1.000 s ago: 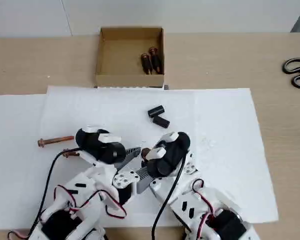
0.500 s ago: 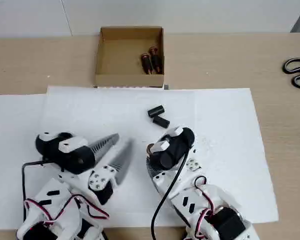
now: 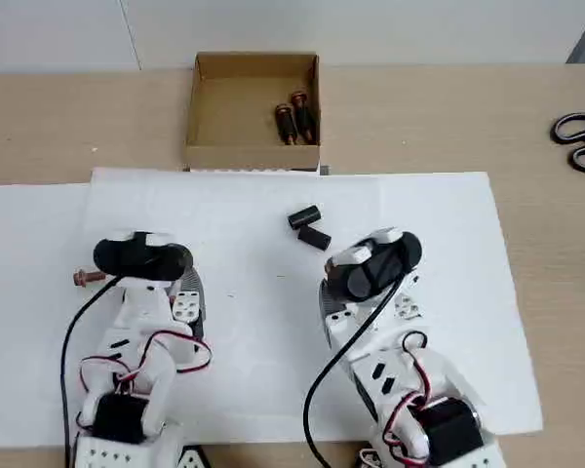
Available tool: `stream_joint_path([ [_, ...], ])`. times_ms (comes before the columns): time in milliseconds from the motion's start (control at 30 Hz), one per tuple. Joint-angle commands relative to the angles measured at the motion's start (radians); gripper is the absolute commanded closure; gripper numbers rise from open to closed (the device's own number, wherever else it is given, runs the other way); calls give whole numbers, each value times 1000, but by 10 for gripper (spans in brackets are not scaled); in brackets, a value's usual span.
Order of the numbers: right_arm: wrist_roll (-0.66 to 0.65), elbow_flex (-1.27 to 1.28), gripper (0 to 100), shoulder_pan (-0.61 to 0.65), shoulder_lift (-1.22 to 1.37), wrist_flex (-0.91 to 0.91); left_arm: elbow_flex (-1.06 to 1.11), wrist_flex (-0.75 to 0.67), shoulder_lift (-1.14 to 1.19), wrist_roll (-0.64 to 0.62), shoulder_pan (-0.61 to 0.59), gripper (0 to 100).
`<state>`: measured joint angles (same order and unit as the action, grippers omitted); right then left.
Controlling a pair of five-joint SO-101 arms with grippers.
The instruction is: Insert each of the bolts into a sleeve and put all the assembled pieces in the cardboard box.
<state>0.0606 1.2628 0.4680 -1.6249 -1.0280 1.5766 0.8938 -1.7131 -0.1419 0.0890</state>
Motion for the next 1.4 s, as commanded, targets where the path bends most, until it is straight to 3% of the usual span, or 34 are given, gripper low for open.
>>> stream_joint_path([
  [0,3,-117,995,-42,133,91,79,-77,-9,9,-14,994],
  [333,-3,-689,995,-85,909,200,93,-83,-9,9,-17,994],
  [533,-178,-1111,995,-85,1372,274,93,-83,-9,6,-17,994],
  [667,-210,-1405,995,-85,1653,274,93,-83,-9,5,-17,994],
  [1133,-213,-2317,995,-85,2474,325,93,-83,-9,5,-18,994],
  [1367,-331,-2647,991,-85,2775,326,93,-83,-9,5,-18,994],
])
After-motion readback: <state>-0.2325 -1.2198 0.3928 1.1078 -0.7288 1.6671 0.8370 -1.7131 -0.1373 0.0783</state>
